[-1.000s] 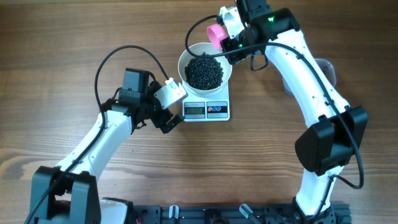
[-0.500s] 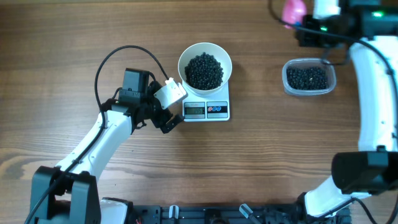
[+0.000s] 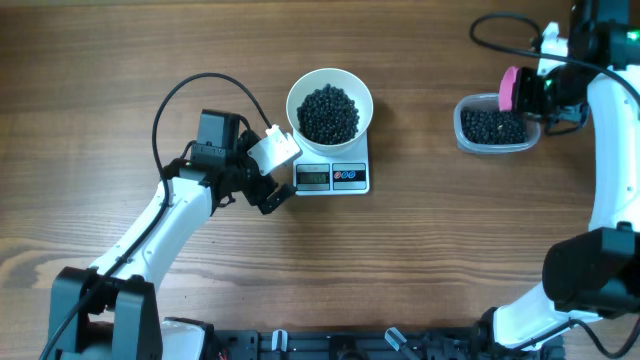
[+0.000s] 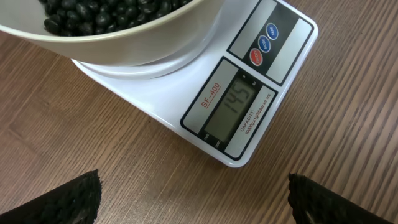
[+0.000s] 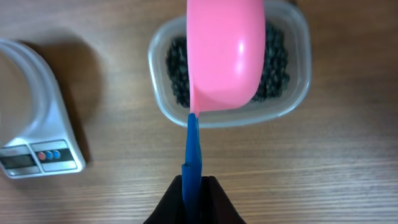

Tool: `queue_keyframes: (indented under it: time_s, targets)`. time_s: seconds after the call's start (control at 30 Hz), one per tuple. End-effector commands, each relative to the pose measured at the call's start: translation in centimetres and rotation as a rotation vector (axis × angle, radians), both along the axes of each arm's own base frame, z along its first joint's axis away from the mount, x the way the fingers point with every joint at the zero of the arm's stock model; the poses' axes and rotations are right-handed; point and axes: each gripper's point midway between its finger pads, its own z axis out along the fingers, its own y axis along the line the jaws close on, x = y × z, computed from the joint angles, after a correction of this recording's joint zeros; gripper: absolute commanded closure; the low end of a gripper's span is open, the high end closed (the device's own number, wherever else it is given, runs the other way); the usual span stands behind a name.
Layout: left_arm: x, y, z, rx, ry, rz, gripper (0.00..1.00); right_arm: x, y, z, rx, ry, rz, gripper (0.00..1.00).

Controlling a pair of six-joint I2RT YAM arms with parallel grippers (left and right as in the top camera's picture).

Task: Scoop item into bowl and weigh 150g on scale
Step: 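Move the empty scoop back toward the bean tub, then dip the pink scoop into the bean tub with right gripper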

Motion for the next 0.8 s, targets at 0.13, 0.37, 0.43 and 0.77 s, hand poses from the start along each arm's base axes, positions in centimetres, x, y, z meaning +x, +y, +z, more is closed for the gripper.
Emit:
queue_keyframes:
  time_s: [0.13, 0.37, 0.43, 0.77]
  targets:
    - [-0.3, 0.1, -0.4, -0.004, 0.013, -0.006, 0.0, -0.6, 0.4, -4.4, 0.028, 0.099, -0.001, 0.96]
    - [-0.3, 0.1, -0.4, -0.004, 0.013, -0.006, 0.0, 0.4, 0.9, -6.6, 0.05, 0.127, 0.012, 0.96]
    - [-0.3, 0.1, -0.4, -0.004, 0.013, -0.006, 0.0, 0.6, 1.1, -7.3, 0.051, 0.14, 0.018, 0.96]
    - [-0.3, 0.1, -0.4, -0.004, 0.014, -0.007, 0.0, 1.6, 2.0, -8.4, 0.083, 0.132, 0.025, 0.96]
